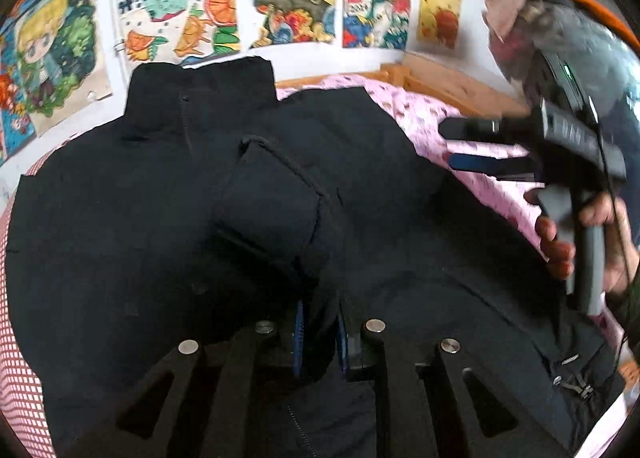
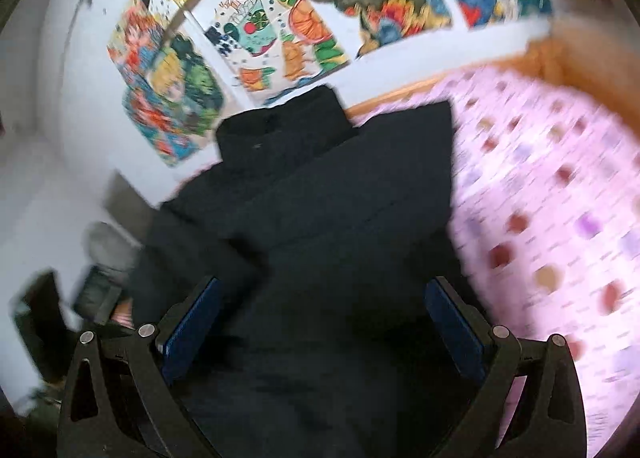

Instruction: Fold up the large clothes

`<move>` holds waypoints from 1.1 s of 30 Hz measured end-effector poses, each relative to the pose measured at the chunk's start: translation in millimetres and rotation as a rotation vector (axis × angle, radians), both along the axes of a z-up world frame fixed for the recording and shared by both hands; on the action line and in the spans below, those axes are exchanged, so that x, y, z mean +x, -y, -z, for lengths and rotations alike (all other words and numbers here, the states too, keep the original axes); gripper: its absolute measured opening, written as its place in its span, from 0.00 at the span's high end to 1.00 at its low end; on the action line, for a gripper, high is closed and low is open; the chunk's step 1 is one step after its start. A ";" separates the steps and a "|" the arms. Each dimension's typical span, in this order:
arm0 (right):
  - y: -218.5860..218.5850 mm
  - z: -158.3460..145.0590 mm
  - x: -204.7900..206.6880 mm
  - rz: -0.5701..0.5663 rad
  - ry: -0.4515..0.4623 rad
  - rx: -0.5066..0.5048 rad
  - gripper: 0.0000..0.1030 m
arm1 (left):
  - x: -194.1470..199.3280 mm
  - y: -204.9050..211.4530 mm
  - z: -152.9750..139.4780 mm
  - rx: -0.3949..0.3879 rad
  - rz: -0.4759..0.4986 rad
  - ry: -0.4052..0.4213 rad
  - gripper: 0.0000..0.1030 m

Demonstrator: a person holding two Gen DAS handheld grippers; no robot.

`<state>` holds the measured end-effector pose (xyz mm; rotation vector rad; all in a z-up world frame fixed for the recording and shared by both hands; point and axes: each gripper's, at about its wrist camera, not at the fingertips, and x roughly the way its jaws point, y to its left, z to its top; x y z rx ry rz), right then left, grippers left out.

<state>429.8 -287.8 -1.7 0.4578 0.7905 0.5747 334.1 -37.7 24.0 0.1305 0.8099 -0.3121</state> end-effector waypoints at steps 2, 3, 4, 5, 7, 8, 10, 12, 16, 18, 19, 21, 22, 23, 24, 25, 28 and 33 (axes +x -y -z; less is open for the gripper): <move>-5.8 9.9 0.5 -0.027 -0.032 0.076 0.03 | -2.3 5.5 5.3 0.015 0.021 -0.007 0.84; -9.3 14.7 2.3 -0.043 -0.053 0.111 0.03 | -1.1 7.0 6.2 0.016 0.030 -0.013 0.82; -15.2 18.7 1.8 -0.053 -0.068 0.128 0.03 | -0.4 8.2 6.9 0.014 0.038 -0.020 0.71; -19.5 22.6 2.6 -0.066 -0.084 0.147 0.03 | -2.9 8.9 7.3 0.004 0.049 -0.024 0.56; -26.6 30.4 2.9 -0.088 -0.116 0.189 0.03 | -7.4 9.3 4.4 -0.005 0.051 -0.002 0.29; -30.4 34.4 2.7 -0.095 -0.132 0.209 0.03 | -13.6 9.8 1.6 -0.004 0.058 0.029 0.23; -36.7 41.5 1.3 -0.108 -0.161 0.247 0.03 | -17.7 12.0 -2.0 0.001 0.079 0.056 0.22; -42.4 47.0 -0.4 -0.120 -0.179 0.277 0.03 | -23.7 11.5 -7.5 0.010 0.088 0.085 0.22; -49.5 56.7 -3.2 -0.115 -0.219 0.255 0.03 | -33.3 -4.4 -21.2 -0.028 0.055 0.133 0.16; -57.5 60.4 -4.6 -0.102 -0.236 0.179 0.03 | -34.9 -17.0 -26.1 -0.053 0.023 0.138 0.13; -61.9 61.3 -5.8 -0.099 -0.240 0.138 0.03 | -34.5 -22.1 -27.6 -0.061 0.010 0.138 0.12; -71.7 61.9 -9.3 -0.093 -0.250 0.074 0.03 | -36.3 -42.1 -33.5 -0.077 -0.046 0.137 0.11; -77.3 61.3 -11.6 -0.091 -0.255 0.043 0.04 | -36.6 -52.7 -36.1 -0.082 -0.078 0.142 0.11; -83.5 60.2 -14.5 -0.092 -0.256 0.013 0.07 | -36.7 -62.6 -38.6 -0.085 -0.111 0.149 0.11; -90.1 59.0 -17.4 -0.099 -0.259 -0.023 0.10 | -36.8 -73.1 -41.0 -0.087 -0.154 0.161 0.11; -95.1 57.8 -18.2 -0.109 -0.258 -0.048 0.21 | -38.7 -88.7 -44.5 -0.089 -0.216 0.185 0.10; -111.3 50.1 -27.8 -0.158 -0.236 -0.113 0.40 | -41.9 -119.0 -50.2 -0.085 -0.329 0.216 0.09; -114.4 23.4 -36.5 -0.133 -0.146 -0.204 0.91 | -45.1 -161.4 -55.5 -0.067 -0.464 0.244 0.09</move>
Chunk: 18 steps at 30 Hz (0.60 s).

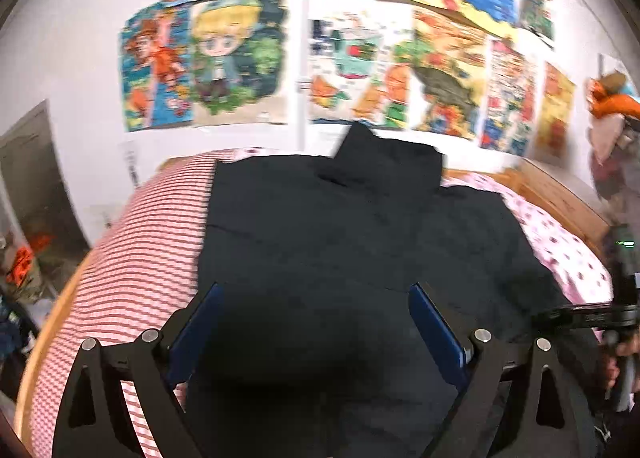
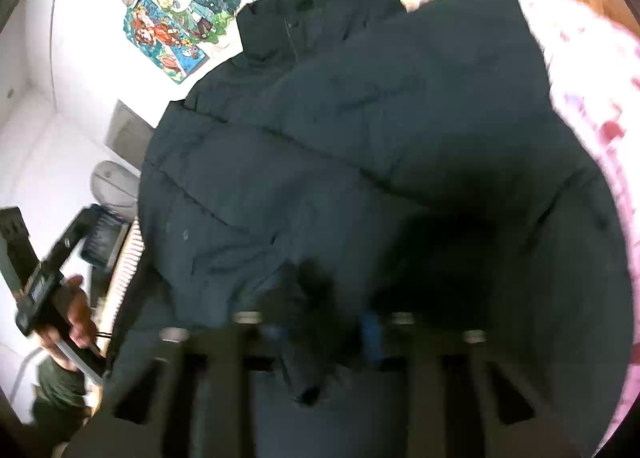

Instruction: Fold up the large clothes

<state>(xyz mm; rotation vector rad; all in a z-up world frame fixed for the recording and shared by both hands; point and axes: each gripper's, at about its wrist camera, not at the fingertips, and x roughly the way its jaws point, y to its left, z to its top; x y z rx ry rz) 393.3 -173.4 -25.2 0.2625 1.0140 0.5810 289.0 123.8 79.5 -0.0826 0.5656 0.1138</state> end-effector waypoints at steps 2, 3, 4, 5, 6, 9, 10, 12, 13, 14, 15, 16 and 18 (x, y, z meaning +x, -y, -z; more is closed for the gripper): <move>6.1 -19.3 -3.0 0.025 0.075 -0.028 0.94 | 2.3 -13.8 2.5 -0.008 -0.041 0.000 0.09; 9.9 -32.6 -6.0 0.048 0.133 -0.051 0.94 | 3.3 -18.0 5.7 -0.010 -0.057 -0.003 0.09; 15.5 -44.7 -7.9 0.068 0.181 -0.070 0.95 | 5.3 -20.8 9.7 -0.007 -0.069 -0.009 0.09; 22.2 -55.2 -10.2 0.090 0.224 -0.089 0.95 | 7.3 -22.8 13.4 0.001 -0.081 -0.016 0.09; 26.6 -66.2 -10.9 0.119 0.265 -0.108 0.95 | 10.1 -23.9 17.5 0.013 -0.092 -0.025 0.09; 43.1 -94.5 -12.2 0.226 0.375 -0.159 0.95 | 19.7 -26.4 25.2 0.025 -0.110 -0.057 0.09; 48.7 -100.9 -8.7 0.246 0.387 -0.166 0.95 | 21.5 -27.6 25.7 0.021 -0.113 -0.060 0.09; 58.7 -105.2 -2.8 0.284 0.407 -0.186 0.95 | 26.2 -30.8 26.2 0.010 -0.125 -0.060 0.09; 68.3 -103.6 -2.9 0.288 0.410 -0.195 0.95 | 30.2 -32.5 26.5 0.009 -0.133 -0.060 0.09; 66.8 -101.2 0.3 0.294 0.410 -0.213 0.95 | 34.5 -33.2 27.5 0.015 -0.141 -0.065 0.09; 65.2 -97.2 3.2 0.296 0.404 -0.231 0.95 | 36.3 -32.3 28.8 0.024 -0.149 -0.071 0.09; 61.8 -91.5 7.1 0.296 0.392 -0.249 0.95 | 45.1 -30.5 32.1 0.052 -0.164 -0.093 0.09; 55.0 -74.6 16.4 0.286 0.360 -0.307 0.95 | 58.0 -25.9 39.7 0.096 -0.174 -0.127 0.09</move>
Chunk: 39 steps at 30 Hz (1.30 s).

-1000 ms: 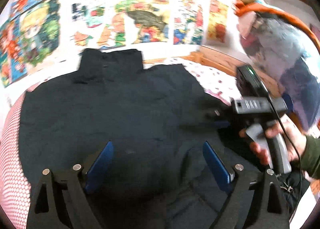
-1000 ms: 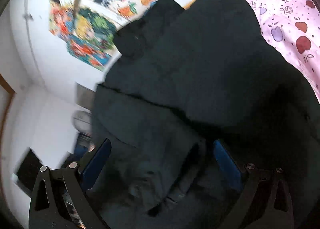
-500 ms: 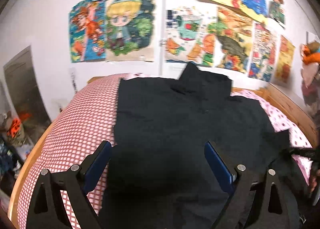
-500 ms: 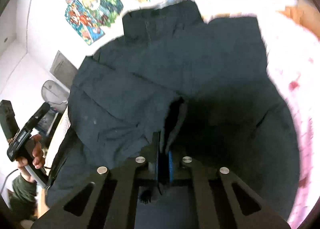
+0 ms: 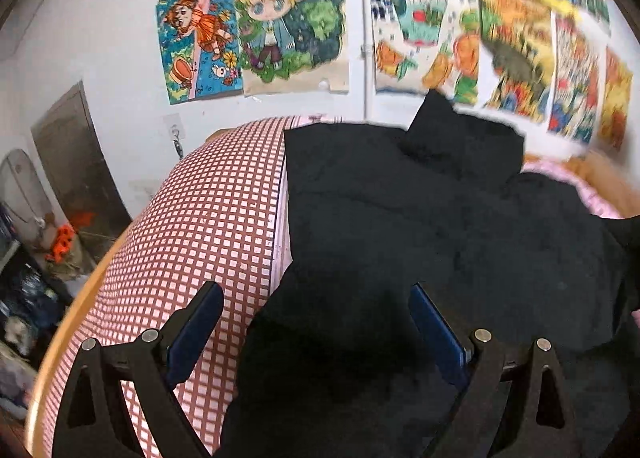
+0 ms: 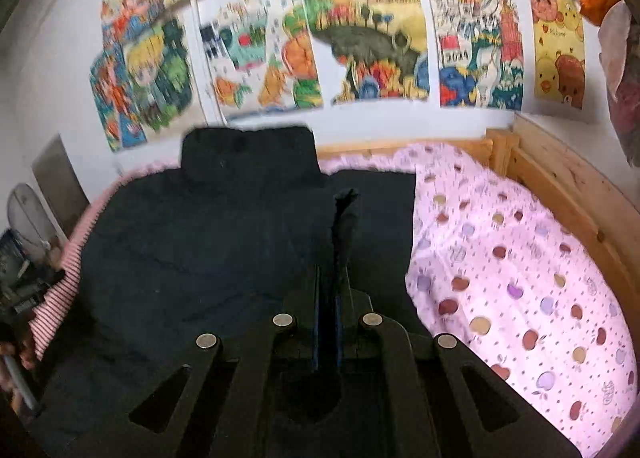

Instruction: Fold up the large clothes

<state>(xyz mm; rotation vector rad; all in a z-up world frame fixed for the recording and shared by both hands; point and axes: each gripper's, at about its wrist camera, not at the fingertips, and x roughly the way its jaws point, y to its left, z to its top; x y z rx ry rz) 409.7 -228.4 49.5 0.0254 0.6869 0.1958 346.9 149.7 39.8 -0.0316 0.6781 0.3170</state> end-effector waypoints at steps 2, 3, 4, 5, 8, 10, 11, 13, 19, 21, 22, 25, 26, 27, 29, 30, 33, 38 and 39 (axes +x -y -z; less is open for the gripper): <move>-7.6 14.4 4.6 0.004 -0.019 -0.065 0.95 | 14.2 5.4 10.1 0.038 -0.007 -0.047 0.09; -10.2 20.6 6.4 0.003 -0.028 -0.089 0.95 | 20.3 7.7 15.5 0.047 -0.004 -0.068 0.09; -12.3 27.0 7.7 0.004 -0.040 -0.117 0.95 | 24.5 9.6 19.6 0.053 -0.002 -0.084 0.09; -13.8 33.2 10.2 0.006 -0.055 -0.144 0.95 | 30.9 11.8 26.3 0.066 -0.003 -0.112 0.09; -16.8 47.0 16.0 0.007 -0.088 -0.188 0.94 | 42.4 18.2 42.7 0.099 0.000 -0.166 0.08; -18.3 56.0 17.8 0.009 -0.100 -0.208 0.94 | 46.0 19.7 47.9 0.110 0.002 -0.178 0.08; -18.4 59.5 18.5 0.008 -0.106 -0.208 0.93 | 48.0 21.0 50.8 0.114 0.007 -0.182 0.08; -17.3 63.5 18.2 0.007 -0.107 -0.194 0.92 | 50.5 20.9 53.3 0.110 0.009 -0.186 0.08; -13.2 69.5 17.3 -0.008 -0.092 -0.149 0.87 | 54.1 5.9 60.1 0.011 0.001 -0.195 0.00; -12.2 72.1 17.7 -0.011 -0.091 -0.139 0.86 | 53.1 1.0 63.4 -0.020 0.003 -0.189 0.00; -12.0 73.8 17.9 -0.011 -0.090 -0.138 0.85 | 51.2 0.3 65.2 -0.028 0.003 -0.180 0.00; -12.2 78.2 18.6 -0.013 -0.085 -0.141 0.83 | 46.1 1.9 70.2 -0.025 0.002 -0.154 0.00; -12.6 79.5 18.3 -0.012 -0.083 -0.141 0.82 | 44.4 2.8 72.1 -0.024 0.002 -0.146 0.00; -12.7 80.9 18.0 -0.012 -0.082 -0.141 0.82 | 42.6 3.6 73.9 -0.025 0.002 -0.139 0.00; -13.2 83.2 17.4 -0.015 -0.082 -0.141 0.80 | 36.2 6.6 78.3 -0.036 0.001 -0.128 0.00; -12.9 83.9 17.1 -0.016 -0.082 -0.139 0.79 | 34.3 6.6 80.3 -0.048 0.002 -0.124 0.00; -12.1 83.8 16.5 -0.014 -0.081 -0.140 0.77 | 29.9 2.3 85.1 -0.089 0.002 -0.122 0.00; -12.4 79.1 10.0 0.006 -0.077 -0.165 0.65 | 29.5 -3.8 90.5 -0.116 0.001 -0.126 0.00; -12.7 77.8 8.5 0.009 -0.079 -0.169 0.64 | 31.2 -7.2 91.3 -0.115 0.001 -0.128 0.00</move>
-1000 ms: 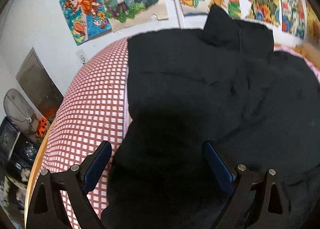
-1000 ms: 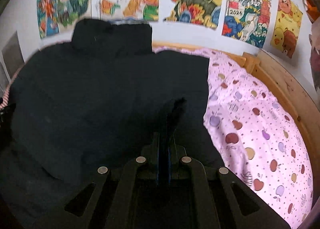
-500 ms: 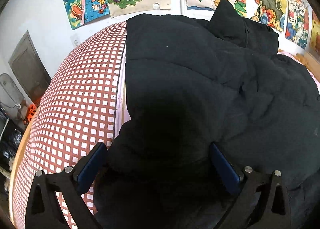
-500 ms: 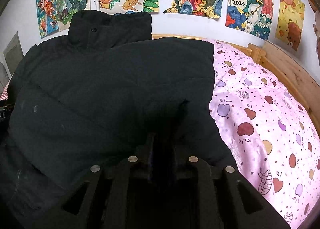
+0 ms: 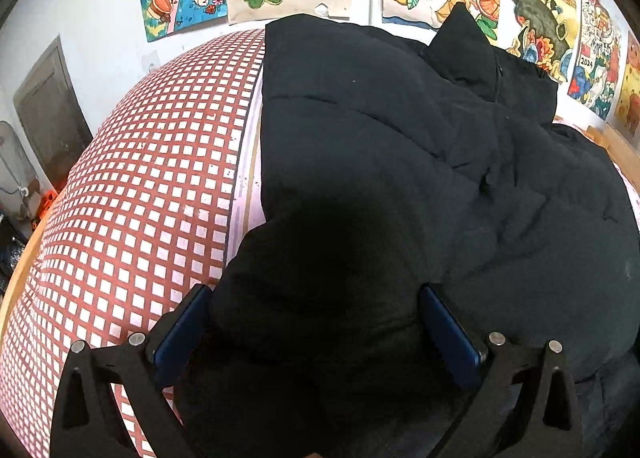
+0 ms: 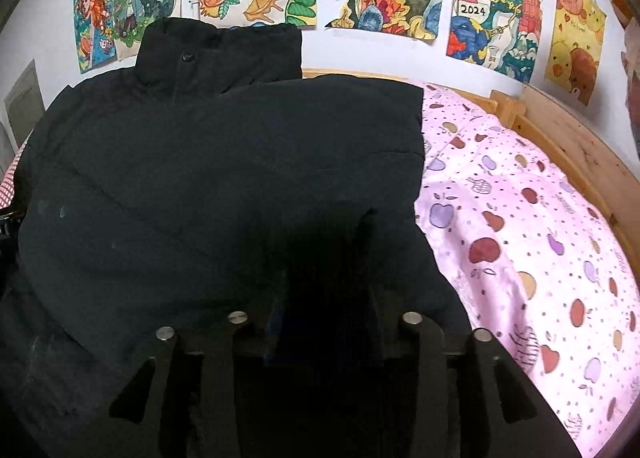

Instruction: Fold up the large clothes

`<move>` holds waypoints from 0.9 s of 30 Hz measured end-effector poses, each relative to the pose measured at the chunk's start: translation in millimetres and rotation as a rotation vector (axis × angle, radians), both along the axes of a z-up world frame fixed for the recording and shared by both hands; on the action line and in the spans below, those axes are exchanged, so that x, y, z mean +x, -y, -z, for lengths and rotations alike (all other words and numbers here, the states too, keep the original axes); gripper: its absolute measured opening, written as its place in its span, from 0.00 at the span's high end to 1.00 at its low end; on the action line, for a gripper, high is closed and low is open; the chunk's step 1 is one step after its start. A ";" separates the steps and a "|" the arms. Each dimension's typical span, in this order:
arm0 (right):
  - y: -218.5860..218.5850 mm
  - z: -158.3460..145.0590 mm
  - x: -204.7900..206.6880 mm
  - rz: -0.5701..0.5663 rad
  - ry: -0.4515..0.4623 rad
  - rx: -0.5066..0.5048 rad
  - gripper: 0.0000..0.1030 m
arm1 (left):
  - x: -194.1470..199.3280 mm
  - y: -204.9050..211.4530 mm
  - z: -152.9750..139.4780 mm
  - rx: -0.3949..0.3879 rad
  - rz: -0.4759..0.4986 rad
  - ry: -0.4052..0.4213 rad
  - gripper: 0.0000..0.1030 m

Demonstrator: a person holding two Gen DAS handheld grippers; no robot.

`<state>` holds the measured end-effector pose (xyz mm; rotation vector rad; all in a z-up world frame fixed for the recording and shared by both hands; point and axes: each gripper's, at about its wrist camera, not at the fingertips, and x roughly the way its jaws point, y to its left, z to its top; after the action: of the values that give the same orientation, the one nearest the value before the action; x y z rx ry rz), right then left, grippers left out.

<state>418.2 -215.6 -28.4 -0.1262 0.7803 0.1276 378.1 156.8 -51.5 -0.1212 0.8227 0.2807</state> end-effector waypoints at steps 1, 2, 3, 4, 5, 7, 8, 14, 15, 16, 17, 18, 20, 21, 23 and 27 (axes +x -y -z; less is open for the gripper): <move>-0.2 -1.4 -0.9 0.002 -0.003 -0.003 0.61 | -0.2 -0.7 -0.2 -0.002 0.003 -0.002 0.00; -0.5 -3.4 -2.8 0.002 -0.007 -0.001 0.55 | -0.2 -2.7 -1.2 -0.016 0.009 -0.013 0.00; -0.7 -5.6 -4.4 0.001 -0.009 0.002 0.51 | 0.3 -4.4 -2.6 -0.026 0.016 -0.027 0.00; -2.1 -9.1 -8.1 0.004 -0.010 0.000 0.43 | -1.3 -6.1 -6.3 -0.036 0.032 -0.050 0.00; -2.3 -12.6 -10.5 0.010 -0.008 -0.005 0.39 | -4.0 -7.5 -10.3 -0.038 0.029 -0.058 0.00; -2.4 -22.4 -17.4 0.022 0.000 0.004 0.39 | -5.0 -16.4 -24.2 -0.049 0.034 -0.059 0.00; -1.6 -29.5 -21.8 0.034 0.002 0.024 0.39 | -8.1 -17.2 -28.6 -0.058 0.048 -0.057 0.00; -11.2 -85.1 -28.2 0.079 -0.042 0.085 0.35 | -19.1 -15.2 -85.1 -0.027 0.183 -0.010 0.00; -15.9 -98.5 -28.6 0.081 -0.043 0.087 0.34 | -18.4 -16.5 -95.9 -0.015 0.198 0.005 0.00; -22.2 -115.8 -27.8 0.085 -0.047 0.092 0.32 | -16.5 -17.5 -112.1 -0.001 0.218 0.024 0.00; -27.3 -130.6 -26.0 0.089 -0.051 0.101 0.30 | -14.3 -18.2 -124.8 0.009 0.230 0.036 0.00; -33.8 -148.5 -23.6 0.095 -0.059 0.119 0.29 | -11.7 -19.3 -136.8 0.013 0.240 0.045 0.00; -45.1 -177.7 -18.7 0.107 -0.069 0.165 0.27 | -5.3 -20.0 -163.3 0.015 0.276 0.064 0.00; -49.8 -191.1 -16.0 0.112 -0.072 0.192 0.26 | -0.8 -18.6 -175.1 0.019 0.293 0.069 0.00; -58.9 -215.7 -7.5 0.130 -0.078 0.246 0.20 | 12.5 -12.3 -190.4 0.028 0.312 0.073 0.00; -71.7 -230.2 13.4 0.145 -0.040 0.289 0.08 | 42.7 -6.5 -196.9 0.010 0.311 0.102 0.00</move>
<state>431.7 -143.9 201.8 0.2071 0.7999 0.1041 420.8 163.3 145.4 0.0032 0.7265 -0.0147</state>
